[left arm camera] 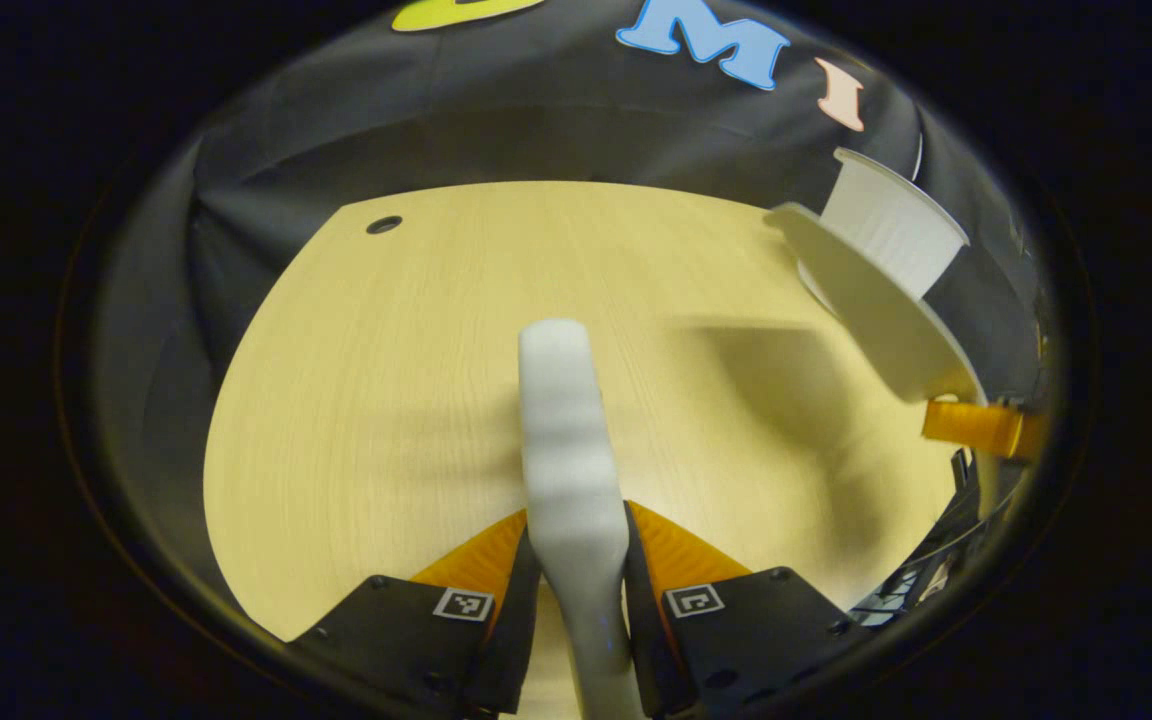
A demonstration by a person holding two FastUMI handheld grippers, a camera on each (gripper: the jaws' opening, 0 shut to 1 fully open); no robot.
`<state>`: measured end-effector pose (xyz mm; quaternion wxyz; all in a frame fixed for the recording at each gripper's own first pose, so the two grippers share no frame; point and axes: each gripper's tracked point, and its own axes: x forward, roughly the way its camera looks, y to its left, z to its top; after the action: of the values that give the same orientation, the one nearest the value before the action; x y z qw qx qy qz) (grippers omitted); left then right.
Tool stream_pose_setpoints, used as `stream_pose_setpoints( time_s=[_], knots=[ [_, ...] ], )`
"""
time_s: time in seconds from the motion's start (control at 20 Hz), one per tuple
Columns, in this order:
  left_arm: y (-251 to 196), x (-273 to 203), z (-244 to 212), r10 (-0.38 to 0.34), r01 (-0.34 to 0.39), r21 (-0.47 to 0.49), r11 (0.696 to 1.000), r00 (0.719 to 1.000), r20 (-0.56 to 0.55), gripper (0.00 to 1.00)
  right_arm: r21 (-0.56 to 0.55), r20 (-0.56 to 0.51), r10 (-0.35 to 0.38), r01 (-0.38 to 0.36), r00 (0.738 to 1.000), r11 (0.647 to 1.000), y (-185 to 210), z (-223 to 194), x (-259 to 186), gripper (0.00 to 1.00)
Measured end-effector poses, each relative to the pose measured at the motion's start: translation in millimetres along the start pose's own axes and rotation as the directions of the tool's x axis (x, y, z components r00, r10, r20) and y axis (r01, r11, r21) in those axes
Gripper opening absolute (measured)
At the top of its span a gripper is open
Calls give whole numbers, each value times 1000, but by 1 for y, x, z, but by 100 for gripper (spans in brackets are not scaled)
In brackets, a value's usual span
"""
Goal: Pick up the small broom and dustpan from the desktop, sweep the trash into the dustpan with the broom, and then empty the trash into the garbage bin.
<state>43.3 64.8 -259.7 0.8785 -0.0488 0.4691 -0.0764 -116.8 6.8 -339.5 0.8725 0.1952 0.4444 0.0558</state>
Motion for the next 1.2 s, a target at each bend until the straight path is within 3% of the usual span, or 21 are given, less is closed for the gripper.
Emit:
stream_pose_setpoints(
  time_s=[0.35, 1.2],
  knots=[
    [-4, -5, 12, 21, -21, -6, 1000, 999, -25, 48, -106, -17, -104, 102, 994, 989, -6, -19, 19, 33],
    [-20, -10, 29, 51, -54, -49, 997, 997, -59, 48, -104, -103, -97, 86, 990, 991, -10, -33, 18, 35]
  ],
)
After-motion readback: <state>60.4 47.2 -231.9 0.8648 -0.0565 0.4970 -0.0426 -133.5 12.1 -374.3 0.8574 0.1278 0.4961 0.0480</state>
